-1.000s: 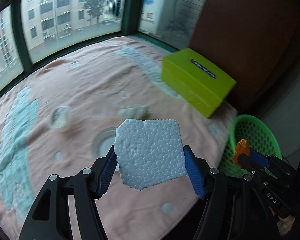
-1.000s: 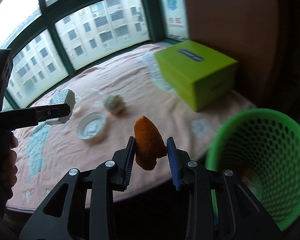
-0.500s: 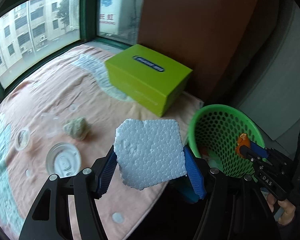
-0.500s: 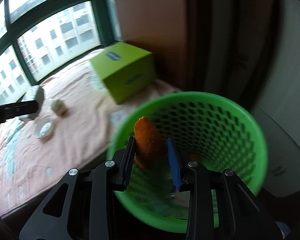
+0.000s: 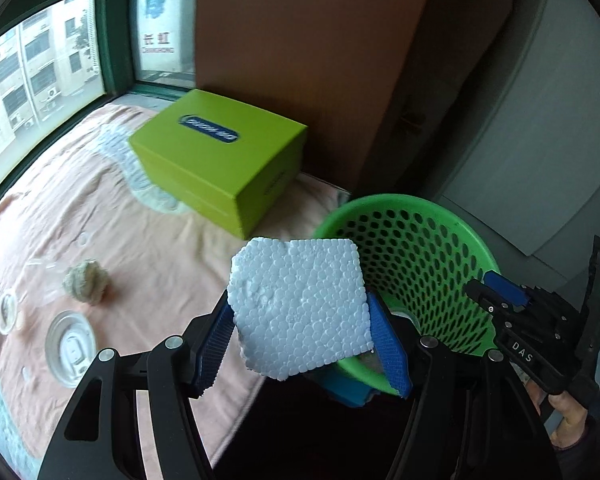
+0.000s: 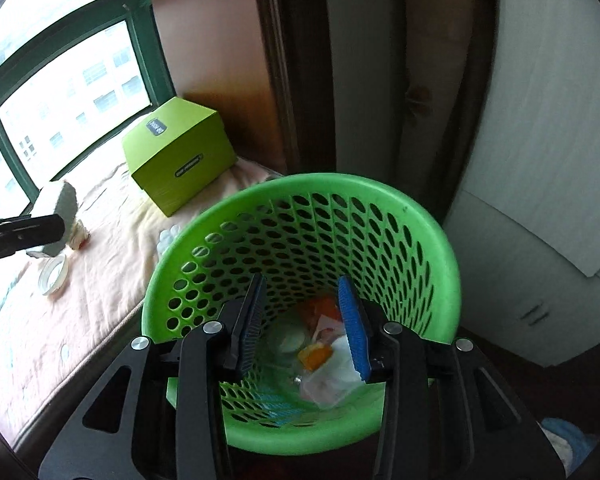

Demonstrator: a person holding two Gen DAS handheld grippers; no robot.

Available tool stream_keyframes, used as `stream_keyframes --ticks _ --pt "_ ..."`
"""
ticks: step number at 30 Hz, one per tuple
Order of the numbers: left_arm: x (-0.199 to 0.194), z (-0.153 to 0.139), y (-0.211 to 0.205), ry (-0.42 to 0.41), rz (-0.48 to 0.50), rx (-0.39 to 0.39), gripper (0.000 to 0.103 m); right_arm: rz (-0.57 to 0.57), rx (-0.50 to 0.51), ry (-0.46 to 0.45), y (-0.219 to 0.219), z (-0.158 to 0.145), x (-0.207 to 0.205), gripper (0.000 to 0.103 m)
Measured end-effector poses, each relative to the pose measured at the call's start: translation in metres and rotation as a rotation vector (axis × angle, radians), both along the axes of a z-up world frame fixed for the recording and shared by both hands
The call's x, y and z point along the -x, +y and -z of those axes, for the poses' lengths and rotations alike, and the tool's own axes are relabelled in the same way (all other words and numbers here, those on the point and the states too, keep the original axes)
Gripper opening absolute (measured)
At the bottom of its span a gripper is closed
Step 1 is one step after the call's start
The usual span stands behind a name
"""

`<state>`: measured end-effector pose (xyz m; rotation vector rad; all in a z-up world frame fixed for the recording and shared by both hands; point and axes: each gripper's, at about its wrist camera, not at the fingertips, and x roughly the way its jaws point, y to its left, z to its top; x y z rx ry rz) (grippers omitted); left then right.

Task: Collect trash
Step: 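Carry foam block and orange peel over the wastebasket and open both tools to drop them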

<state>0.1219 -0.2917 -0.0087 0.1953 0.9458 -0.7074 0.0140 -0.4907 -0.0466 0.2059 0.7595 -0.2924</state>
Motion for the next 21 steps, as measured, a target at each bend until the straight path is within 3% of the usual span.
stream_keyframes --ticks 4,8,21 --pt "0.007 0.005 -0.018 0.010 0.036 -0.001 0.063 0.010 -0.005 -0.024 -0.003 -0.005 0.010 0.039" --pt "0.014 0.011 -0.033 0.019 0.064 -0.016 0.063 0.022 0.004 -0.049 -0.005 -0.012 0.020 0.047" --pt "0.028 0.024 -0.068 0.048 0.140 -0.021 0.065 0.036 -0.010 -0.097 -0.010 -0.019 0.040 0.052"
